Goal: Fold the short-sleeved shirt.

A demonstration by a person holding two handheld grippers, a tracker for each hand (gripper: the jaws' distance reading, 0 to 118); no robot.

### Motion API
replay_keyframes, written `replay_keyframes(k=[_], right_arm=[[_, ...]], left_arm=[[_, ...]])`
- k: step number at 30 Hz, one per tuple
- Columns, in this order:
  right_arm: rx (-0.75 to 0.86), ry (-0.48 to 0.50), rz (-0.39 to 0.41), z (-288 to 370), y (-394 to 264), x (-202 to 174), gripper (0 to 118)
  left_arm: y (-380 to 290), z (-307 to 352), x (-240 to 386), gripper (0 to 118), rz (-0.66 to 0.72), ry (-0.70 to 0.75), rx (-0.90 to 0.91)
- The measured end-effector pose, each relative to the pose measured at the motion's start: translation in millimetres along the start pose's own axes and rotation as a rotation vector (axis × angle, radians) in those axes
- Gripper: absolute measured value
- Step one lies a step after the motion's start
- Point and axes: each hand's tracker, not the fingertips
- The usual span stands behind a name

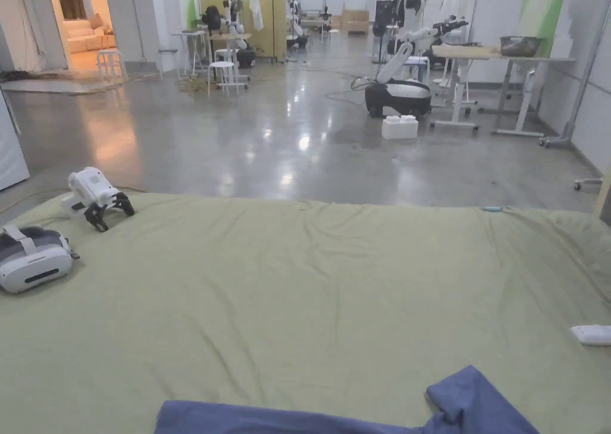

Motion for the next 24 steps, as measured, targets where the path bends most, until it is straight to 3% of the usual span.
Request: replay_keyframes(k=[3,10,12,13,14,15,19,24], right_arm=[[0.183,0.092,-0.039,35.0,29.4,2.9,60],[0.616,0.226,0.020,142.4,80.2,-16.5,59],[0.630,0.259,0.010,160.7,85.2,-21.1,31],[0.654,0.286,-0.006,167.2,84.5,-22.9,12],[0.669,0.294,-0.006,172.0,84.9,-25.6,0],[0.672,0.299,-0.006,176.6,84.0,-27.5,0],[0.698,0.324,0.024,189.8,79.3,-33.7,0],[0.720,0.332,0.060,193.3,81.1,-38.0,0]], left_arm=[[26.5,55.1,13.4,88,-0.002,-0.024,0.281],[75.8,187.6,68.9,87,-0.102,-0.051,0.756],[77.4,209.9,83.6,70,-0.121,-0.060,0.820],[77.9,219.3,89.5,39,-0.128,-0.090,0.831],[78.1,225.6,94.0,14,-0.120,-0.105,0.823],[78.4,234.2,98.9,2,-0.112,-0.118,0.829],[78.4,210.1,85.3,0,-0.129,-0.106,0.850],[73.1,243.6,110.2,0,-0.147,-0.095,0.829]])
